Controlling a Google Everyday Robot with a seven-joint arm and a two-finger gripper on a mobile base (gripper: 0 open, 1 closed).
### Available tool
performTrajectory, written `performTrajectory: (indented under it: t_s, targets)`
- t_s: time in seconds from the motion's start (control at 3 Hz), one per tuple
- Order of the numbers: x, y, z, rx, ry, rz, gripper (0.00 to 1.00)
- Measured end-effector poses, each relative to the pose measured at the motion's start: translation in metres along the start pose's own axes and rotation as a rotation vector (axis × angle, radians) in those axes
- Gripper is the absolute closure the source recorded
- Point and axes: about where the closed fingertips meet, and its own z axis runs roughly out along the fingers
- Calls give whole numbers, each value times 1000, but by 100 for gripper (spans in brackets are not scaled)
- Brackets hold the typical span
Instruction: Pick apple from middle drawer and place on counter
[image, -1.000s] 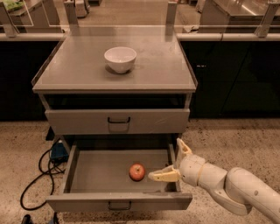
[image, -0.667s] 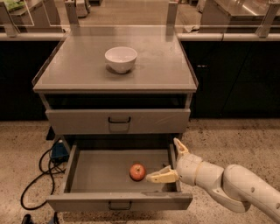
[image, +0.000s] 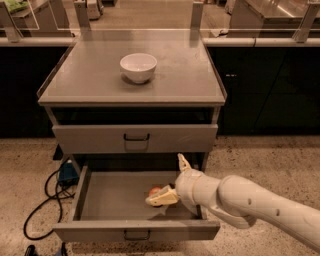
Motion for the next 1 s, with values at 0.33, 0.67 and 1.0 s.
performTrajectory:
  t_s: [0.33, 0.67, 1.0]
  targets:
    - [0, 5, 36, 23, 68, 24, 0]
    - [12, 13, 71, -21, 83, 146, 0]
    - [20, 24, 102, -156, -6, 325, 0]
